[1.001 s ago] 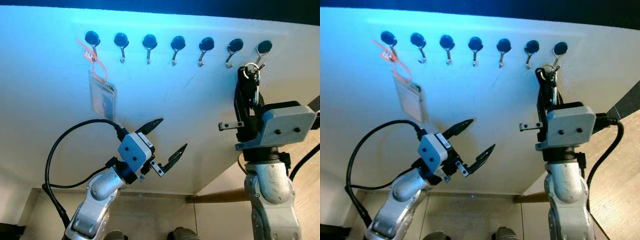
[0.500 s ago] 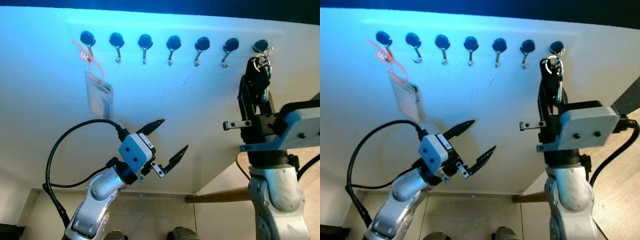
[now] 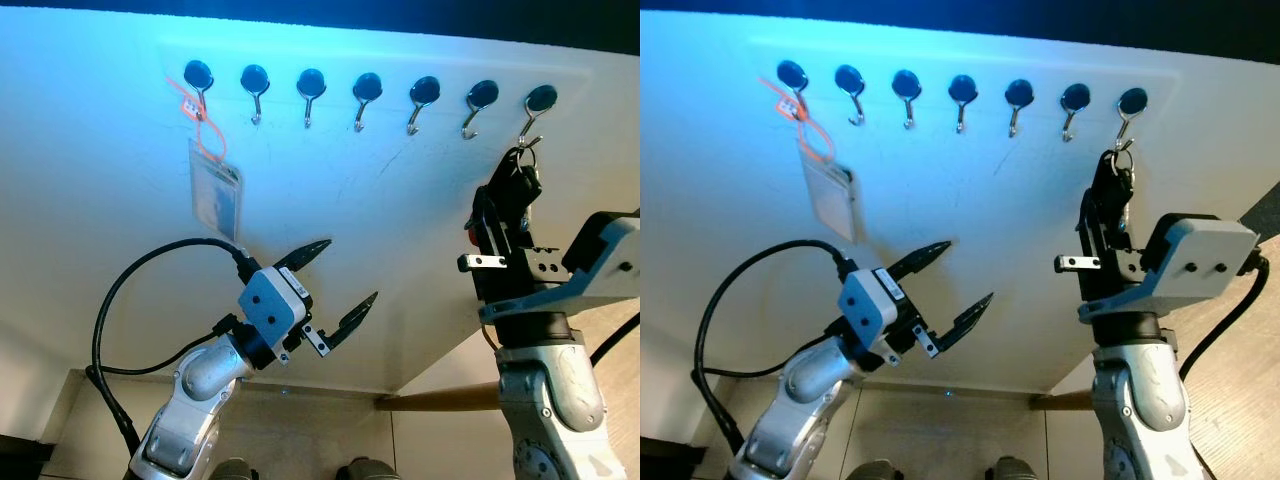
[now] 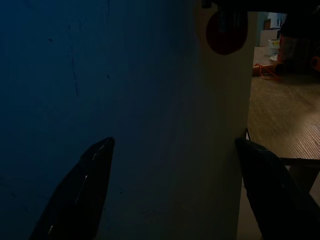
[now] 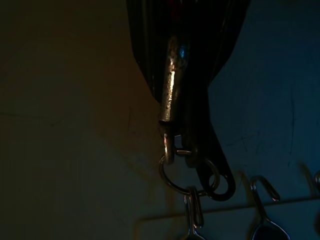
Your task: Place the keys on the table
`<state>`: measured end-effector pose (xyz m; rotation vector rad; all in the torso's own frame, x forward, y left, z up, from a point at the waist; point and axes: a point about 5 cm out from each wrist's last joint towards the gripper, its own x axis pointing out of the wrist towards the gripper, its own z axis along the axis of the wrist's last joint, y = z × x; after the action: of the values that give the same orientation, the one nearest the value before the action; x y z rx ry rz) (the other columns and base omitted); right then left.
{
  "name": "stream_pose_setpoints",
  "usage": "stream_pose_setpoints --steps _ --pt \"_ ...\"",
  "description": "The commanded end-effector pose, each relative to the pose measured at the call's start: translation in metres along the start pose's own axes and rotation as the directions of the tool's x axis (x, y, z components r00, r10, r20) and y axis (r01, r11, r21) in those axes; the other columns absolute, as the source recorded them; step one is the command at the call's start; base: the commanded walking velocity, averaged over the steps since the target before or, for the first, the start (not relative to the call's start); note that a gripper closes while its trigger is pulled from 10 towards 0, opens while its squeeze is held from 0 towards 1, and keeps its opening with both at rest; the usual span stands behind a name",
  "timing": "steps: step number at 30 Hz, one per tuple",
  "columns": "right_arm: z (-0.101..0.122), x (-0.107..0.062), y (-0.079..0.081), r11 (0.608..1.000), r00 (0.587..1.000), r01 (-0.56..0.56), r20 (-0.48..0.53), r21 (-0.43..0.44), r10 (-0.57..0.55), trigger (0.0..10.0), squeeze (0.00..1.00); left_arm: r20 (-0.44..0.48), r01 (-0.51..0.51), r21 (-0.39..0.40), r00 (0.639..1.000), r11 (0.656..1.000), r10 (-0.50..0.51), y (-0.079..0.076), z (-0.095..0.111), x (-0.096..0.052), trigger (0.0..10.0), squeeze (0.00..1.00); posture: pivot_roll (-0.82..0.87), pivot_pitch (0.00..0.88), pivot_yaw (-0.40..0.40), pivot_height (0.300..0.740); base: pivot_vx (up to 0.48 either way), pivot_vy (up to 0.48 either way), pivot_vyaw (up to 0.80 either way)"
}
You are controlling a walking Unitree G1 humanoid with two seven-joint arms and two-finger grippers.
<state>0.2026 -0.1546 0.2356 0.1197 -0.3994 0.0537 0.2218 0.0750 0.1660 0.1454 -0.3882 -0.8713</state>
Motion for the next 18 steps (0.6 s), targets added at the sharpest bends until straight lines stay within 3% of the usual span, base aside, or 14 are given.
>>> stream_pose_setpoints --steps 1,3,4,7,15,17,18 --pt "0.011 -0.001 0.008 0.998 0.997 -0.054 0.053 -0.018 0.054 0.7 0.00 -0.012 0.022 -0.001 1.000 1.000 -0.022 -0.002 0.000 -0.002 10.0 0.00 0.02 0.116 -0.037 0.740 0.000 0.000 0.00" --pt "0.016 0.000 0.011 0.997 0.994 -0.080 0.076 -0.024 0.081 0.8 0.00 -0.012 0.022 -0.001 1.000 1.000 -0.023 -0.002 0.000 -0.002 10.0 0.00 0.02 0.116 -0.037 0.740 0.000 0.000 0.00" --pt "0.024 0.002 0.016 0.994 0.989 -0.107 0.104 -0.014 0.108 1.5 0.00 -0.012 0.023 -0.001 1.000 1.000 -0.023 -0.002 0.000 -0.002 10.0 0.00 0.01 0.117 -0.036 0.740 0.000 0.000 0.00" --pt "0.041 0.007 0.028 0.983 0.969 -0.182 0.174 0.014 0.177 1.2 0.00 -0.013 0.025 -0.003 1.000 1.000 -0.025 -0.003 0.000 -0.002 10.0 0.00 0.01 0.118 -0.035 0.740 0.000 0.000 0.00" --pt "0.051 0.010 0.036 0.970 0.948 -0.242 0.222 0.035 0.229 0.2 0.00 -0.013 0.030 -0.004 0.999 1.000 -0.030 -0.003 0.000 -0.002 10.0 0.00 0.01 0.120 -0.037 0.740 0.000 0.000 0.00" --pt "0.052 0.012 0.037 0.969 0.949 -0.240 0.224 0.051 0.223 0.5 0.00 -0.015 0.032 -0.004 0.999 0.999 -0.032 -0.004 -0.001 -0.002 10.0 0.00 0.01 0.120 -0.038 0.740 0.000 0.000 0.00" --pt "0.049 0.012 0.037 0.968 0.955 -0.239 0.198 0.079 0.220 1.6 0.00 -0.016 0.033 -0.005 0.999 0.999 -0.033 -0.004 -0.001 -0.002 10.0 0.00 0.01 0.120 -0.039 0.740 0.000 0.000 0.00"
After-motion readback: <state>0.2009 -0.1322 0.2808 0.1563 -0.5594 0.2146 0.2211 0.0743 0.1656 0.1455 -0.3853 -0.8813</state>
